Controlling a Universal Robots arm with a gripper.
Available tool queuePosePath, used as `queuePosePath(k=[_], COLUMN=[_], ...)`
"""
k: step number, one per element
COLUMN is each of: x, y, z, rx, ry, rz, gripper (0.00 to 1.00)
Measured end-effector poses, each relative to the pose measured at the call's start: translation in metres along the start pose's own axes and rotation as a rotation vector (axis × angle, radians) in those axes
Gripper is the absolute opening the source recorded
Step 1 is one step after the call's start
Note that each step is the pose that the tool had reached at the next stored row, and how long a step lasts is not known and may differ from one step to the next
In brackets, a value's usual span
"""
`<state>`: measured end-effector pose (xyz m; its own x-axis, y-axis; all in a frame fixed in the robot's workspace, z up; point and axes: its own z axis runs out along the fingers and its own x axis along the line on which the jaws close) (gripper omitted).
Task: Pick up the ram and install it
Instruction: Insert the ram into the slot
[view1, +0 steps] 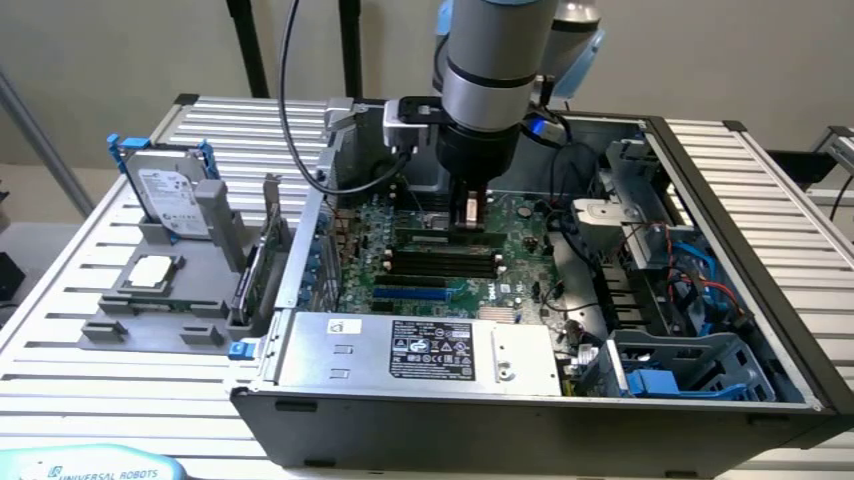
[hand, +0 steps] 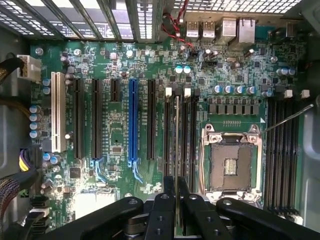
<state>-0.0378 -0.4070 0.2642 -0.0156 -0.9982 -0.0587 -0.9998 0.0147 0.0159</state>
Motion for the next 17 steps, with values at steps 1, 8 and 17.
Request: queuePosePath(k=[1,8,17], x=[0.0,0.001,0.001], y=[0.0,0.0013,0.0033], z=[0.0014,0.0116,0.026], rx=[0.0009,0.0044,0.0058], ry=[0.0014,0.0178,0.0229], rz=[0.0,0.001,0.018], gripper=[0.13,0.13,0.13])
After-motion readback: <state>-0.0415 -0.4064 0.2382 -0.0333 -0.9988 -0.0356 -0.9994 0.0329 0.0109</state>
